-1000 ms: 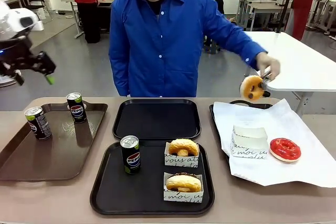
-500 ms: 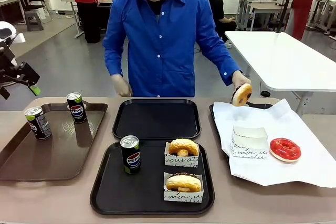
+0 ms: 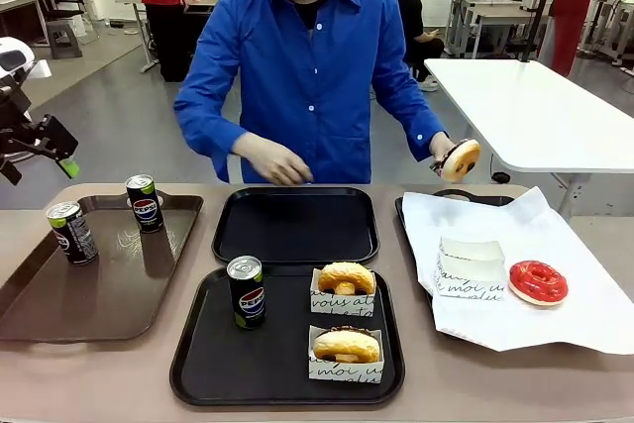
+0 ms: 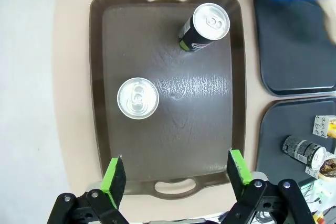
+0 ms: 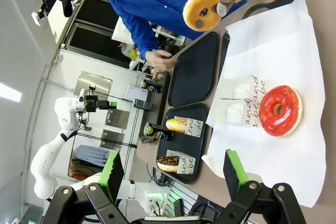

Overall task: Set up donuts and drinks on trays.
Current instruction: Pick up one Pepsi coke from the Handle tray and place it on the Flat Tray without a Pepsi coke.

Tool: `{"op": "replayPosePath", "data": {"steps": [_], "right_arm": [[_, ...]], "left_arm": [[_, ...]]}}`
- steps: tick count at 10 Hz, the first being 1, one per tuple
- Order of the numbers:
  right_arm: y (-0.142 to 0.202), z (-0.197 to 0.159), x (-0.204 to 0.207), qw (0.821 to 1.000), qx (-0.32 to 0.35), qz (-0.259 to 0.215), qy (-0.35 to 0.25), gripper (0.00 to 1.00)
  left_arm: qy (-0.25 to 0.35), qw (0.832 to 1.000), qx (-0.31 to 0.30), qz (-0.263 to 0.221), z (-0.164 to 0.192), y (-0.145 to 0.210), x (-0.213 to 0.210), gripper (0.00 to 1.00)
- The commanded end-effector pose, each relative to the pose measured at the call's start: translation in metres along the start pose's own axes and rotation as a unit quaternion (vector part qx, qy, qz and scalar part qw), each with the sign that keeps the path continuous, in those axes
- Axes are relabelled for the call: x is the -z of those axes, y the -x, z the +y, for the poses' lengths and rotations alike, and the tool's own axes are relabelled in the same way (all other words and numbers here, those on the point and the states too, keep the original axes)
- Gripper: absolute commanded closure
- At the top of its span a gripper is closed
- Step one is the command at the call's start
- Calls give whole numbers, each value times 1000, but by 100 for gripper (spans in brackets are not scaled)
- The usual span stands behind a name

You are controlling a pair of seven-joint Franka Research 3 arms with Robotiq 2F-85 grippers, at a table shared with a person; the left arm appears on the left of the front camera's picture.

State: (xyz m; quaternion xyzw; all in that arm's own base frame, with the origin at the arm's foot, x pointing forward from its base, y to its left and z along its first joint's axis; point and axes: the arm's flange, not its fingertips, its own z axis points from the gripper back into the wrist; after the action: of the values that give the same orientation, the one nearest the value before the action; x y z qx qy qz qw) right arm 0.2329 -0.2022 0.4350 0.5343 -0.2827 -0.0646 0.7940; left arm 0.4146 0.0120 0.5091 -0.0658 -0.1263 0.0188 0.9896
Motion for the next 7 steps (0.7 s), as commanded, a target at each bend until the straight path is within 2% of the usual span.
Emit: {"op": "replayPosePath", "data": {"steps": [1,5,7], "right_arm": [[-1,-1,0,1000,-7,-4,-9,0],[-1,-1,0,1000,-7,-4,-9,0],[-1,-1,0,1000,-7,-4,-9,0]], "left_arm": [[-39,999,-26,19,2,-16,18,0],[-105,992,-45,63,13,-50,64,0],[-100,991,-51,73,13,-58,78,0]]}}
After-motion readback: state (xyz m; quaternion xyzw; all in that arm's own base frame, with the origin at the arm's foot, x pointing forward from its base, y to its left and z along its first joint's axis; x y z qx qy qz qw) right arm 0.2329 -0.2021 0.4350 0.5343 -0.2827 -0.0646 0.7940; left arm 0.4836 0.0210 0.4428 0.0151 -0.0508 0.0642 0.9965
